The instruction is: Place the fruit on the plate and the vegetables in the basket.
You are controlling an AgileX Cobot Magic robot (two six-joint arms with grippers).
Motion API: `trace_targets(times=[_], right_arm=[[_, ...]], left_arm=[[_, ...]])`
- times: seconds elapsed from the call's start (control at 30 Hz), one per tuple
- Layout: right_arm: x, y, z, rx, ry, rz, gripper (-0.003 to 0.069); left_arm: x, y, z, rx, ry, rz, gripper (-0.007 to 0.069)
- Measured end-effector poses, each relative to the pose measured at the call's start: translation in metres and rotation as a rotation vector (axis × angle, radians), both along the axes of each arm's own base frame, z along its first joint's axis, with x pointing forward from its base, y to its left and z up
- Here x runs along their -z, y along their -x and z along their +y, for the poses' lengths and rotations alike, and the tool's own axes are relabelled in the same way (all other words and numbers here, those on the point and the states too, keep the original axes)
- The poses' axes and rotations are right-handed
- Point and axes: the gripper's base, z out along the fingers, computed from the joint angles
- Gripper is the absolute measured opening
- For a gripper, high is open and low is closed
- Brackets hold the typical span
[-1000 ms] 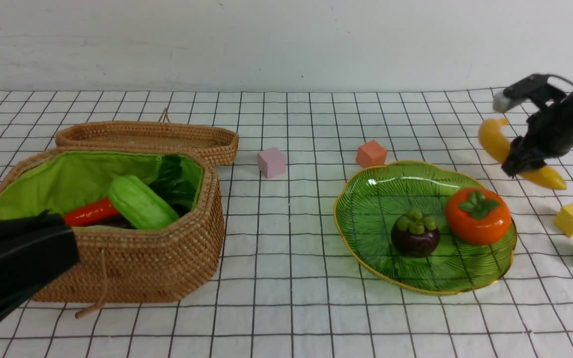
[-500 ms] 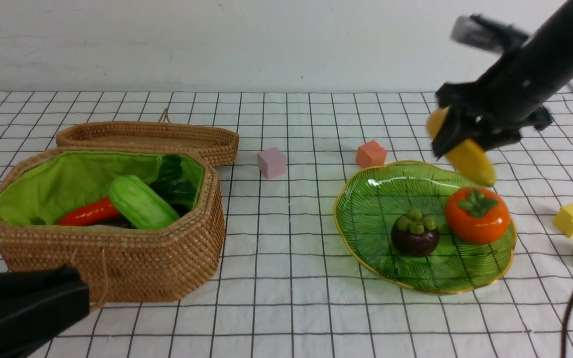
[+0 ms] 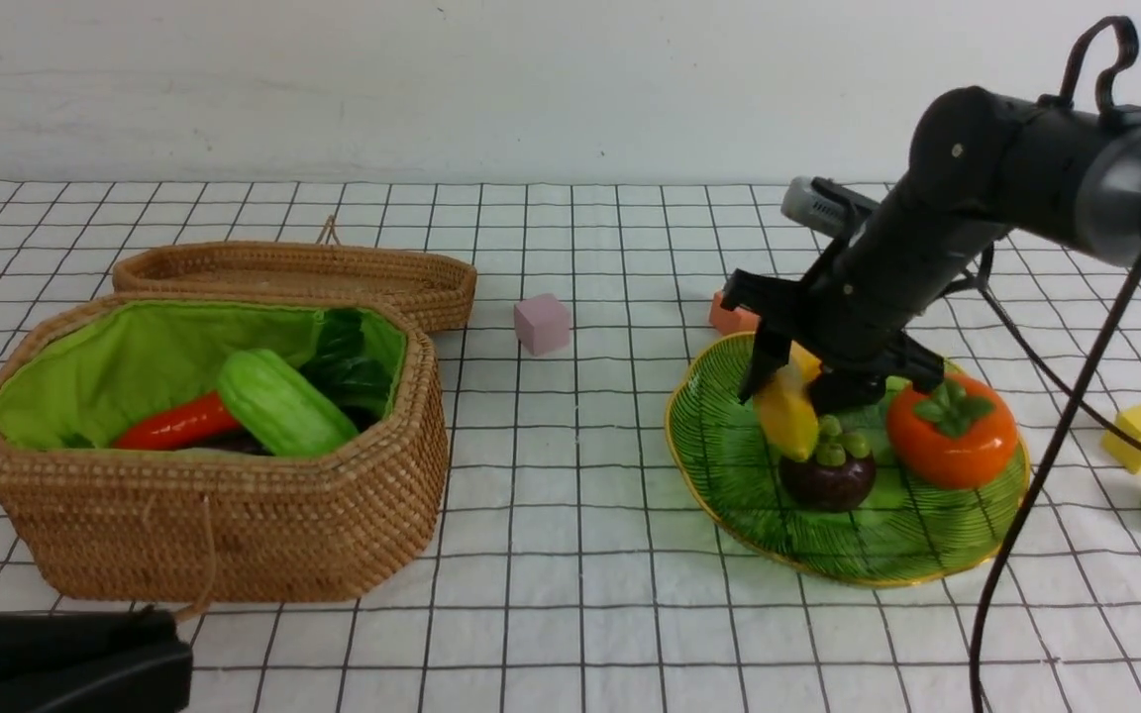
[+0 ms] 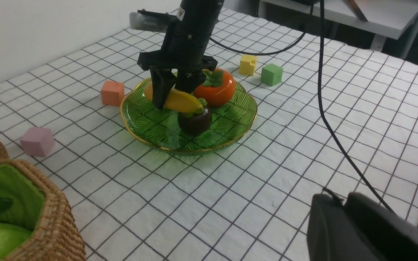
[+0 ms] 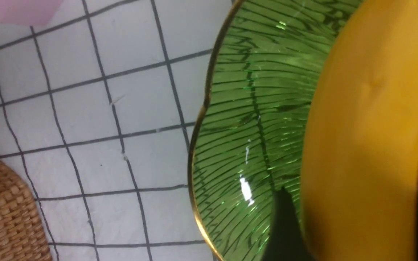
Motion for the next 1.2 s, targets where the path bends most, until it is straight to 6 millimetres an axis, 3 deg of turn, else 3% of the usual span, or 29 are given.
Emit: trace_targets(times=[0.03, 0.13, 0.3, 0.4, 0.47, 0.53, 0.57, 0.63, 0.7, 0.73, 0.77, 0.83, 0.87, 0.9, 1.03, 1.07, 1.2], right_arm=[[0.000, 0.000, 0.000, 0.001, 0.000, -0.002, 0.0470], [-0.009, -0.001, 0.000, -0.005, -0.007, -0.033, 0.0607], [-0.040, 0.009, -0.001, -0.075, 0.000, -0.058, 0.0637], [-0.085, 0.036, -0.007, -0.206, 0.042, -0.101, 0.0540], [-0.102, 0.048, -0.011, -0.246, 0.071, -0.125, 0.0494], [-0.129, 0.076, -0.020, -0.287, 0.134, -0.168, 0.0350], [-0.131, 0.079, -0.021, -0.291, 0.140, -0.171, 0.0338], [-0.148, 0.117, -0.030, -0.308, 0.193, -0.200, 0.0188], [-0.153, 0.150, -0.035, -0.324, 0.214, -0.207, 0.0093], [-0.153, 0.157, -0.036, -0.327, 0.216, -0.207, 0.0085], [-0.152, 0.181, -0.039, -0.335, 0.215, -0.203, 0.0038], [-0.147, 0.210, -0.043, -0.328, 0.203, -0.208, 0.0003], [-0.143, 0.228, -0.046, -0.309, 0.188, -0.210, -0.0001], [-0.142, 0.231, -0.047, -0.309, 0.187, -0.212, -0.0001], [-0.119, 0.296, -0.068, -0.222, 0.131, -0.255, -0.0001], [-0.121, 0.298, -0.069, -0.218, 0.126, -0.265, -0.0001], [-0.100, 0.342, -0.089, -0.165, 0.090, -0.398, 0.0001]], left_arm=[[0.000, 0.000, 0.000, 0.000, 0.000, 0.000, 0.0053], [0.000, 0.000, 0.000, 0.005, -0.013, -0.015, 0.0054], [-0.001, 0.000, 0.002, -0.007, -0.020, -0.040, 0.0051], [-0.009, 0.010, 0.011, -0.051, 0.066, -0.096, -0.0011], [-0.011, 0.016, 0.015, -0.059, 0.090, -0.113, -0.0013], [-0.008, 0.032, 0.026, -0.072, 0.145, -0.146, -0.0013], [-0.006, 0.035, 0.028, -0.075, 0.151, -0.153, -0.0013], [0.011, 0.048, 0.038, -0.104, 0.193, -0.196, -0.0013], [0.030, 0.052, 0.044, -0.137, 0.241, -0.216, -0.0013], [0.029, 0.053, 0.045, -0.140, 0.248, -0.227, -0.0013], [0.044, 0.049, 0.045, -0.164, 0.287, -0.214, -0.0013], [0.056, 0.042, 0.043, -0.193, 0.331, -0.197, -0.0013], [0.067, 0.036, 0.041, -0.210, 0.347, -0.165, -0.0013], [0.068, 0.035, 0.041, -0.213, 0.353, -0.166, -0.0013], [0.088, 0.027, 0.038, -0.237, 0.361, -0.107, -0.0013], [0.089, 0.027, 0.038, -0.237, 0.361, -0.105, -0.0013], [0.094, 0.025, 0.037, -0.241, 0.355, -0.092, -0.0013]])
